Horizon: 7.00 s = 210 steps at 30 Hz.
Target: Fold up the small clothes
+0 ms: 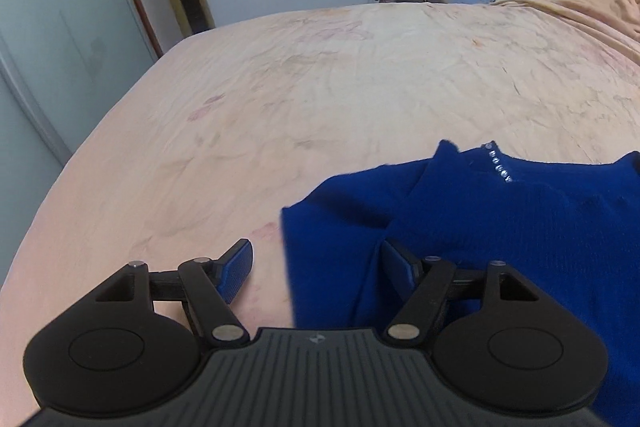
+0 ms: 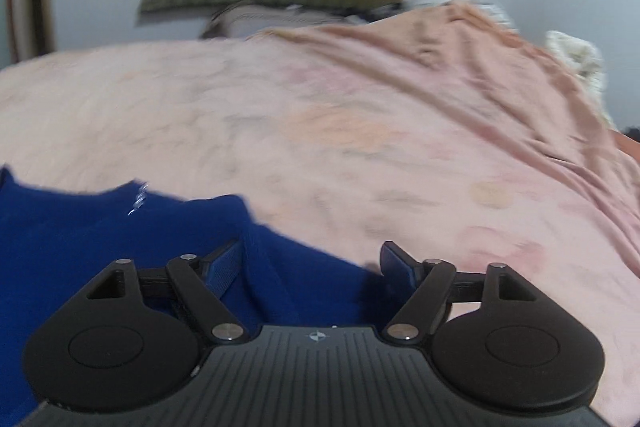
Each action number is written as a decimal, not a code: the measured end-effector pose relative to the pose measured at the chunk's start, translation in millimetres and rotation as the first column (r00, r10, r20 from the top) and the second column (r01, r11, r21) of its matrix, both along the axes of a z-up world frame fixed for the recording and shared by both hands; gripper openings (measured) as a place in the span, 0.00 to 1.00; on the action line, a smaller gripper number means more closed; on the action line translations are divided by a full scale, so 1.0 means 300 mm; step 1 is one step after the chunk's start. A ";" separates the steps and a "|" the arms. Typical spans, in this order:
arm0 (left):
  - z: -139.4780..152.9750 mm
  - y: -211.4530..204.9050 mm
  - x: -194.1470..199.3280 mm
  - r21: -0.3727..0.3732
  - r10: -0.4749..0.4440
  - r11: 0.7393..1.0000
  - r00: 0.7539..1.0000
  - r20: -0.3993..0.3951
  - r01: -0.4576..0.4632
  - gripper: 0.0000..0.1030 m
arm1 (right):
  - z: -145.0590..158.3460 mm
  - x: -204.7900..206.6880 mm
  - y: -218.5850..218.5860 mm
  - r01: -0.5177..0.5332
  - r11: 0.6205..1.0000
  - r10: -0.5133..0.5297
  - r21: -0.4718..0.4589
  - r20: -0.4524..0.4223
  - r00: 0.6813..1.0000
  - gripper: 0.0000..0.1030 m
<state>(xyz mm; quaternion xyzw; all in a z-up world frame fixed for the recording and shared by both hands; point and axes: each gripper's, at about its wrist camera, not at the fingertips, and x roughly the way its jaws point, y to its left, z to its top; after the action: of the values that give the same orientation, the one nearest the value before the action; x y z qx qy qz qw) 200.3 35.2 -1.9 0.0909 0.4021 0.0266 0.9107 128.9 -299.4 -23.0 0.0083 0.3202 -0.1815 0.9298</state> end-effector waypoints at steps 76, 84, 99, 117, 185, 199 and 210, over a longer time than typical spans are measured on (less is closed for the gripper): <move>0.052 0.242 -0.606 -0.214 -0.203 0.957 0.979 -0.004 0.197 0.04 | 0.111 -0.689 0.116 -0.069 0.995 0.070 0.071 0.000 0.998 0.42; 0.090 0.149 -0.534 -0.171 -0.174 0.969 0.984 0.043 0.179 0.05 | 0.116 -0.568 0.268 -0.253 0.958 0.246 0.136 0.066 0.967 0.46; -0.025 0.016 -0.522 -0.062 -0.189 0.980 0.982 0.001 0.188 0.06 | 0.022 -0.523 0.389 -0.297 0.948 0.302 0.110 -0.029 0.953 0.60; -0.025 0.016 -0.538 -0.065 -0.176 0.982 0.984 0.019 0.177 0.12 | 0.024 -0.532 0.418 -0.318 0.943 0.322 0.099 -0.030 0.946 0.68; -0.079 0.297 0.122 -0.742 -0.307 0.652 0.949 -0.075 0.153 1.00 | -0.057 -0.454 1.145 -0.646 0.560 0.662 -0.519 -0.188 0.725 0.84; -0.064 0.094 0.201 -0.581 -0.374 0.764 0.926 -0.046 0.280 0.43 | -0.106 -0.328 1.230 -0.702 0.507 0.711 -0.499 -0.218 0.668 0.12; 0.037 0.032 0.109 -0.413 -0.286 0.875 0.958 -0.020 0.252 0.14 | -0.033 -0.379 1.150 -0.702 0.546 0.749 -0.457 -0.110 0.653 0.04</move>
<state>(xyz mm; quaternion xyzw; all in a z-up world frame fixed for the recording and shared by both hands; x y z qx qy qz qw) 233.0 45.0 9.3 -0.0442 0.4186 -0.1880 0.8874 15.2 45.7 -33.0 -0.3369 0.1956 0.1494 0.9088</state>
